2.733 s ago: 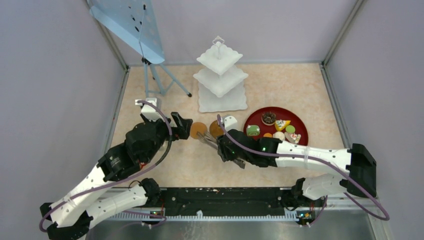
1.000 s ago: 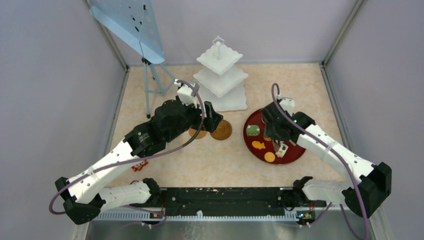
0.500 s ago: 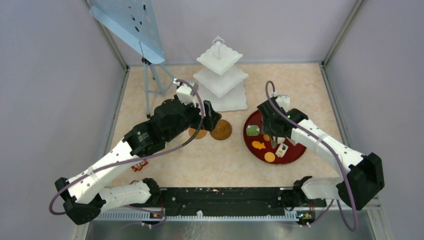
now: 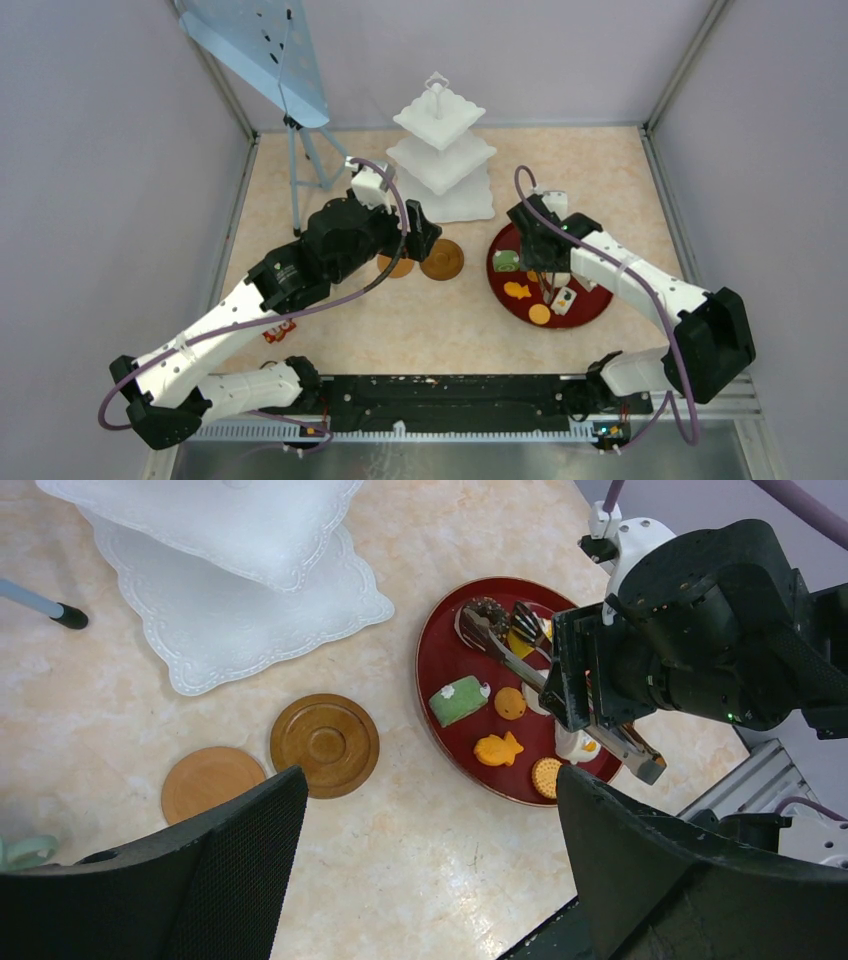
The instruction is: Serve the afternoon tea
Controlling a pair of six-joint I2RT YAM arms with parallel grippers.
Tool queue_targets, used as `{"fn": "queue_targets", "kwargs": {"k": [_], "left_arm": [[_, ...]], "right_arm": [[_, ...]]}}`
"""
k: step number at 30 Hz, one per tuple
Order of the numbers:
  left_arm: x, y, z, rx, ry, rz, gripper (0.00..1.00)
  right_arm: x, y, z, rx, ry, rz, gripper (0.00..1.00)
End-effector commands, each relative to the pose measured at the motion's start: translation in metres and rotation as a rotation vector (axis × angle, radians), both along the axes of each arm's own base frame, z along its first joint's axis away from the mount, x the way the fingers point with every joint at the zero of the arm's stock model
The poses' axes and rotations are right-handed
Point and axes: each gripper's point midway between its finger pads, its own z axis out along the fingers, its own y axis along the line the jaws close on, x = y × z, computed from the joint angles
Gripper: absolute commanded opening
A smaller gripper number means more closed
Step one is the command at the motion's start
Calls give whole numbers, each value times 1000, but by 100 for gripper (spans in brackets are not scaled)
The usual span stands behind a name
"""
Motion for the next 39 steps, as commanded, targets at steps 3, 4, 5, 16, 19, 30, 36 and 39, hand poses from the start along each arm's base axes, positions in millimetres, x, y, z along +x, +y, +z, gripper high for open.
{"fn": "queue_targets", "kwargs": {"k": [3, 4, 5, 16, 19, 30, 36, 39], "left_arm": [[1, 7, 26, -60, -48, 27, 99], [1, 7, 26, -60, -48, 27, 99], [1, 7, 25, -59, -46, 29, 99], [1, 9, 28, -65, -50, 32, 99], [1, 10, 29, -66, -51, 35, 99], [0, 7, 32, -76, -51, 23, 99], [-1, 9, 33, -78, -52, 28, 99], [-1, 8, 33, -82, -50, 26, 99]], "right_arm": [[22, -1, 16, -31, -67, 7, 55], [22, -2, 15, -36, -65, 7, 55], [22, -3, 14, -41, -64, 5, 55], [26, -3, 12, -46, -66, 24, 50], [25, 0, 15, -26, -70, 39, 45], [18, 4, 31, 32, -94, 72, 29], [9, 1, 38, 53, -108, 85, 26], [5, 1, 42, 72, -127, 105, 26]]}}
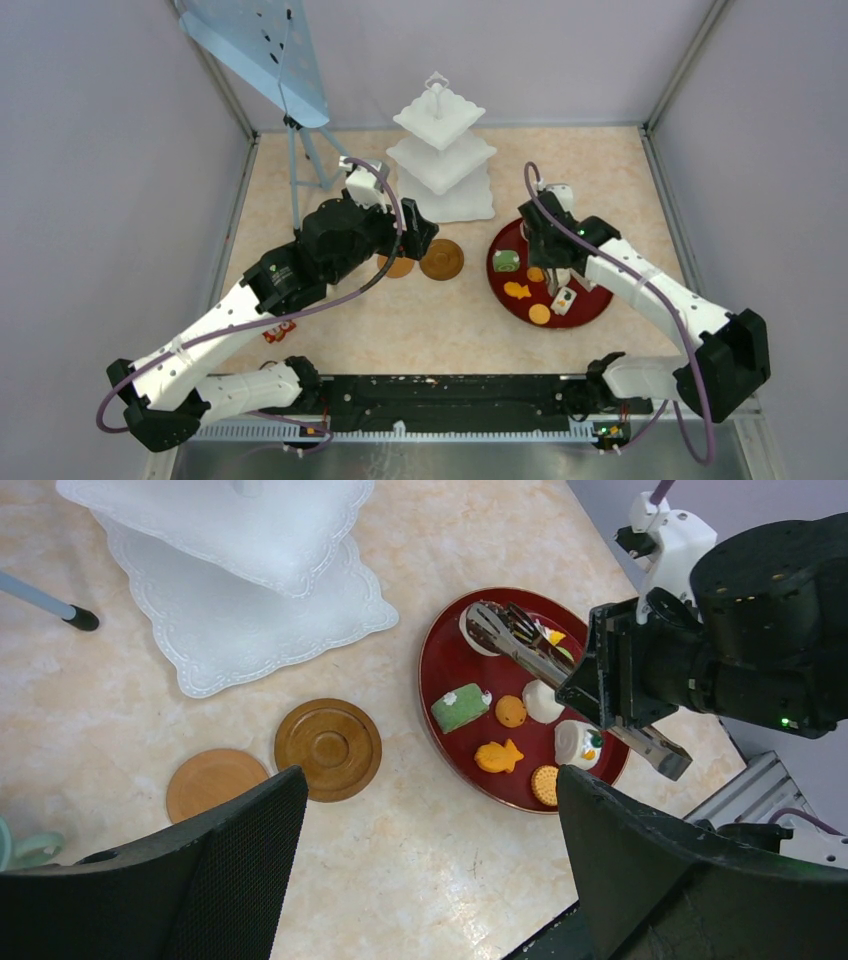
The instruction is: Serve the afternoon tea
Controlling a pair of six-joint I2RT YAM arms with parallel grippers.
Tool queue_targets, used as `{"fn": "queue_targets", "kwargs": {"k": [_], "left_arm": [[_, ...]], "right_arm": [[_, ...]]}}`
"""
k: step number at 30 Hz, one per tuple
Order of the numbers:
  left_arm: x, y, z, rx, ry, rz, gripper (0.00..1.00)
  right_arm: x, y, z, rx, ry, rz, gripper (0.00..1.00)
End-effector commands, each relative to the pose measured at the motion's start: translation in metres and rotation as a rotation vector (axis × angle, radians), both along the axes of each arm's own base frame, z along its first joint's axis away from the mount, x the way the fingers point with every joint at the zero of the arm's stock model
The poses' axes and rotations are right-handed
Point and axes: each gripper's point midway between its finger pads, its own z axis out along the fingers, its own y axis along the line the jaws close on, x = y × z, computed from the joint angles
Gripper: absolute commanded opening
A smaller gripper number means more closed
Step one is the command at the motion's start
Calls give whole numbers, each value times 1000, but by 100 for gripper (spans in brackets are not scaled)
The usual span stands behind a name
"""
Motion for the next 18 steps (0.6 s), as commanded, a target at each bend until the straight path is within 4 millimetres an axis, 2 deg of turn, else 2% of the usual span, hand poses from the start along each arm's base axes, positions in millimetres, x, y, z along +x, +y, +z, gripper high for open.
{"fn": "queue_targets", "kwargs": {"k": [1, 9, 13, 18], "left_arm": [[-1, 2, 29, -70, -40, 3, 99], [1, 2, 33, -71, -44, 13, 99], [2, 6, 37, -69, -56, 30, 99], [3, 6, 39, -70, -58, 33, 99]], "right_arm": [[0, 1, 22, 59, -73, 31, 26], [9, 19, 41, 128, -183, 166, 25], [30, 40, 53, 182, -260, 222, 24], [63, 63, 55, 215, -362, 269, 24]]}}
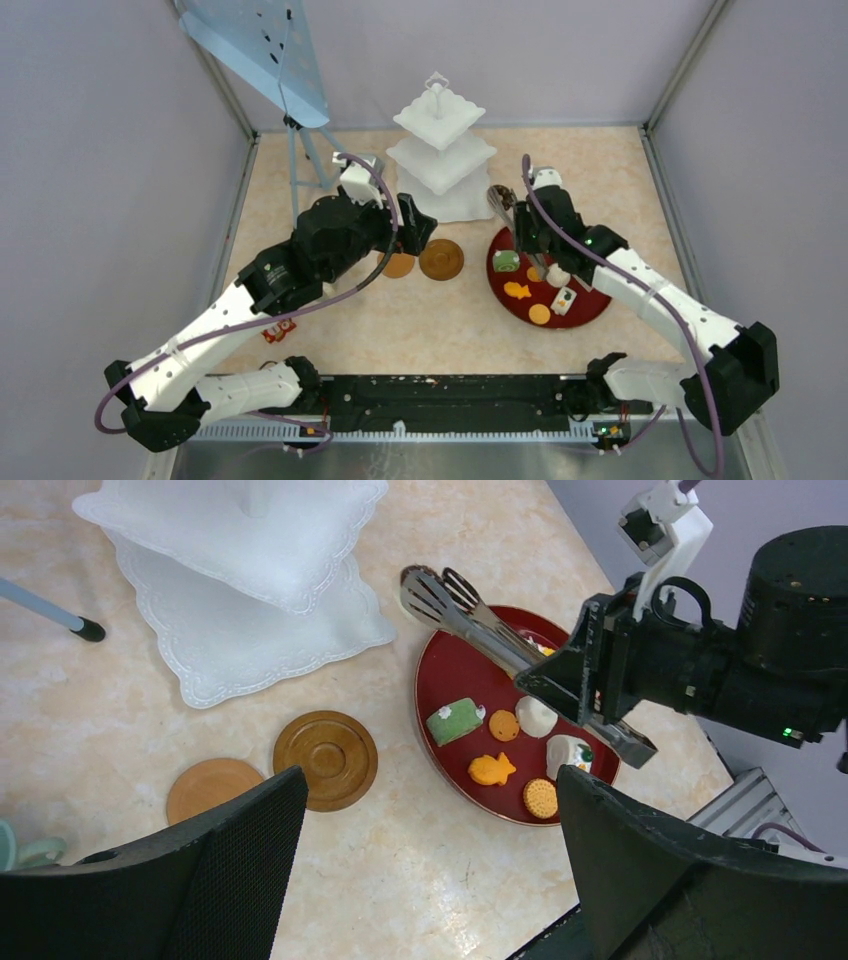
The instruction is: Serve the afternoon tea
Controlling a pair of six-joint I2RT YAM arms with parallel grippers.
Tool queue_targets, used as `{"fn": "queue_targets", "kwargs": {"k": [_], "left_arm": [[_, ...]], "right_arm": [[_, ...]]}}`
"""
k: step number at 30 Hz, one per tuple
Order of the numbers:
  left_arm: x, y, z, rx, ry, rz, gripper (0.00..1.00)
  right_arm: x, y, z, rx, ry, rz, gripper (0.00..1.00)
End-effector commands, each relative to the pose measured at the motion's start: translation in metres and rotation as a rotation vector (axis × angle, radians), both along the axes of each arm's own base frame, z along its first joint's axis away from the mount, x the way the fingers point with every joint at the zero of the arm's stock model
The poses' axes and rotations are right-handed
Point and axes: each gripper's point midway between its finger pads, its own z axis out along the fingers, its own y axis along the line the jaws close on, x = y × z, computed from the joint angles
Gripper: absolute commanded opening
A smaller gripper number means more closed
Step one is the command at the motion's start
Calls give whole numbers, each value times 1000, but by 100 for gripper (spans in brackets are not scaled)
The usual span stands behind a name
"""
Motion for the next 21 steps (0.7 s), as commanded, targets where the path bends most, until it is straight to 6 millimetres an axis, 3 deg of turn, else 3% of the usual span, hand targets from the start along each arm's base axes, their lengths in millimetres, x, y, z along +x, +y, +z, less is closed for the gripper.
{"fn": "queue_targets", "kwargs": {"k": [1, 10, 21], "left_arm": [[2, 4, 25, -40, -46, 19, 99], [3, 11, 27, -25, -50, 43, 99], [5, 12, 31, -21, -58, 53, 99]], "right_arm": [[44, 27, 15, 58, -164, 54, 24], [80, 44, -6, -7, -218, 101, 24], [118, 60, -15, -10, -337, 96, 24]]}}
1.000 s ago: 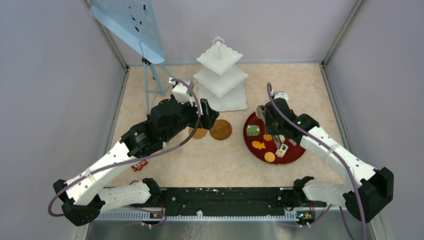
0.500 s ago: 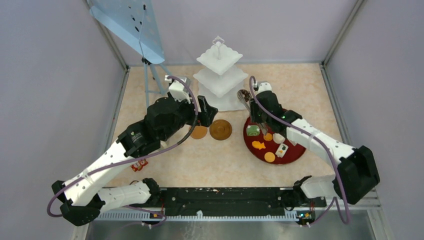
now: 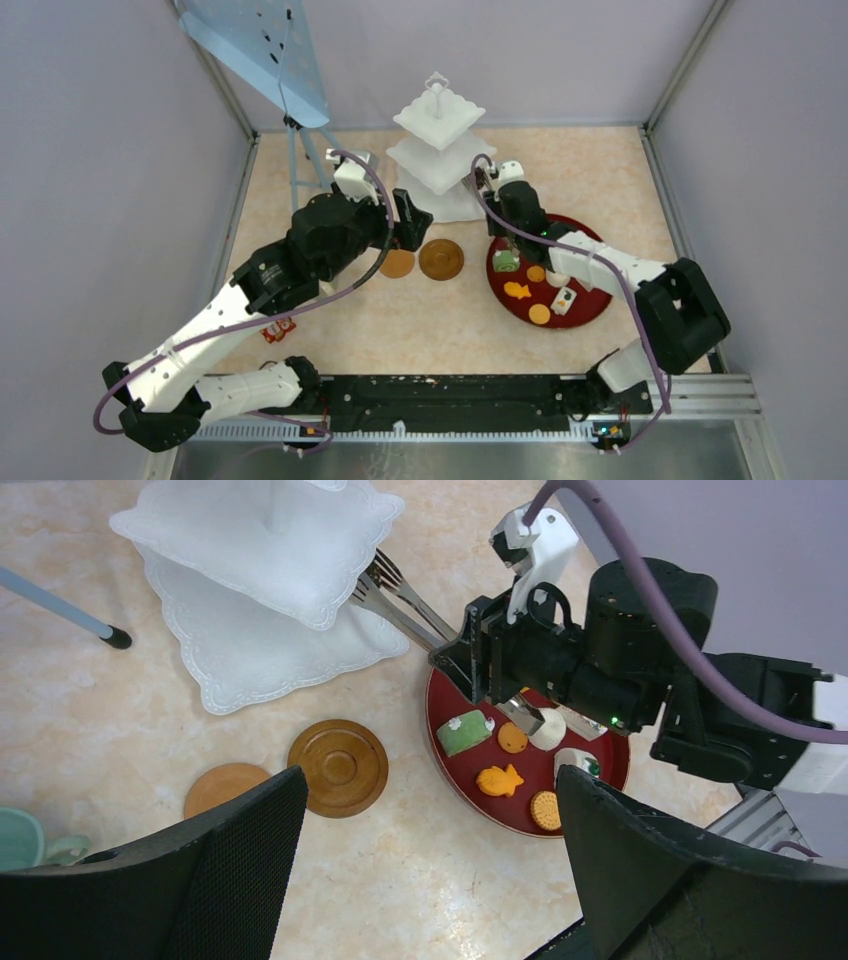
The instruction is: Serve the afternoon tea
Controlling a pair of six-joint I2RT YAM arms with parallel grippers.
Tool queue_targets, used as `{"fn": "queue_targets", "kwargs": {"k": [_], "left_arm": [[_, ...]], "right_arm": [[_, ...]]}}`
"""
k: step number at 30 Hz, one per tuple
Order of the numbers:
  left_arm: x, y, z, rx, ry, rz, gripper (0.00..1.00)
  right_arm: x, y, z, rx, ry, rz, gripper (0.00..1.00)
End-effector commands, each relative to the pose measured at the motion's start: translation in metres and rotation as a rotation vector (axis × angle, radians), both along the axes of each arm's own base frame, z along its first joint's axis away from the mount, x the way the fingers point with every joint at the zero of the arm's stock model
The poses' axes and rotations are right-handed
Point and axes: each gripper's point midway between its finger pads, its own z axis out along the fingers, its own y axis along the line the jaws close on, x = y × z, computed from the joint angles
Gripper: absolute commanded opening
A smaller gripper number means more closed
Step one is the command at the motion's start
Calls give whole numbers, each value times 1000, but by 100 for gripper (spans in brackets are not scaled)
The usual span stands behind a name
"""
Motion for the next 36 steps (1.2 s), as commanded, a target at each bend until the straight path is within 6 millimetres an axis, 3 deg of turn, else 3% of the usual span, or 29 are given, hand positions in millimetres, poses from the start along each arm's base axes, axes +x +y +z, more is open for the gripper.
{"fn": "queue_targets", "kwargs": {"k": [1, 19, 36], "left_arm": [[3, 5, 22, -24, -46, 22, 99], [7, 10, 26, 3, -63, 46, 99], [3, 13, 31, -23, -67, 45, 99]], "right_arm": [[34, 10, 24, 46, -156, -16, 24], [77, 24, -21, -61, -220, -5, 27], [83, 25, -30, -95, -214, -3, 42]]}}
